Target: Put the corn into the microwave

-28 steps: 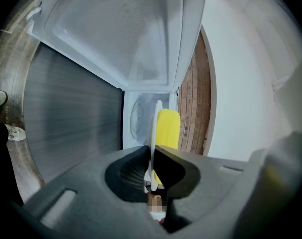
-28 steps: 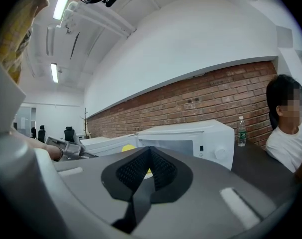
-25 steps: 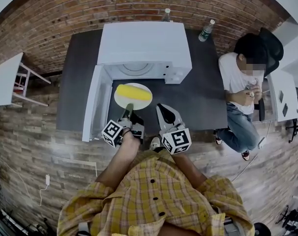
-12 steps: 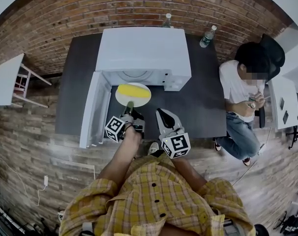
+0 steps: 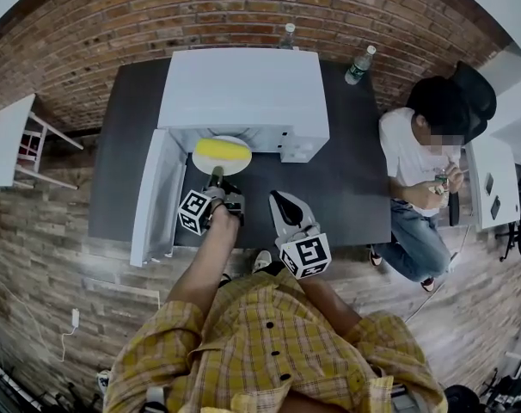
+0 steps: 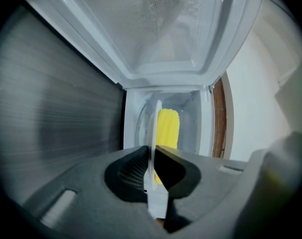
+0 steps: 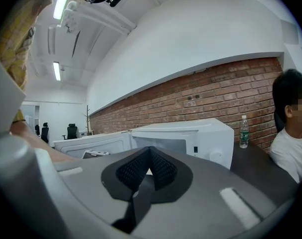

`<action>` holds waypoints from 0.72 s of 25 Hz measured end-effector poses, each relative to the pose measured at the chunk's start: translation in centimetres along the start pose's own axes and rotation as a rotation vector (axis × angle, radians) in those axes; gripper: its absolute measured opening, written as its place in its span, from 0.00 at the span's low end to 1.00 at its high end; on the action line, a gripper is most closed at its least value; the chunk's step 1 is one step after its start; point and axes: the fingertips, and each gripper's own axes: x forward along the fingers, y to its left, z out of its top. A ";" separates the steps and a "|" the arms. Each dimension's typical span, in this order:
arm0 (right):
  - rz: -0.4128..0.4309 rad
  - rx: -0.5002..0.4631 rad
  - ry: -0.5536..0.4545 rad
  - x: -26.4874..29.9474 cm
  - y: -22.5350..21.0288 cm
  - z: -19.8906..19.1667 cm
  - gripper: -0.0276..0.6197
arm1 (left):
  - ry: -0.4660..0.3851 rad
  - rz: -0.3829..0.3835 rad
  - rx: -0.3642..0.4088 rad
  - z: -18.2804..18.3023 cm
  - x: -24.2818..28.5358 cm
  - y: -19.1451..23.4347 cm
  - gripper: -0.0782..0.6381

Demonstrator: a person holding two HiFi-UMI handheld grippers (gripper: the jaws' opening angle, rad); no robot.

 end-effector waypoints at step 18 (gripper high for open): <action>-0.004 -0.026 0.021 0.6 -1.2 -0.5 0.05 | -0.011 0.047 0.006 0.5 5.2 2.1 0.15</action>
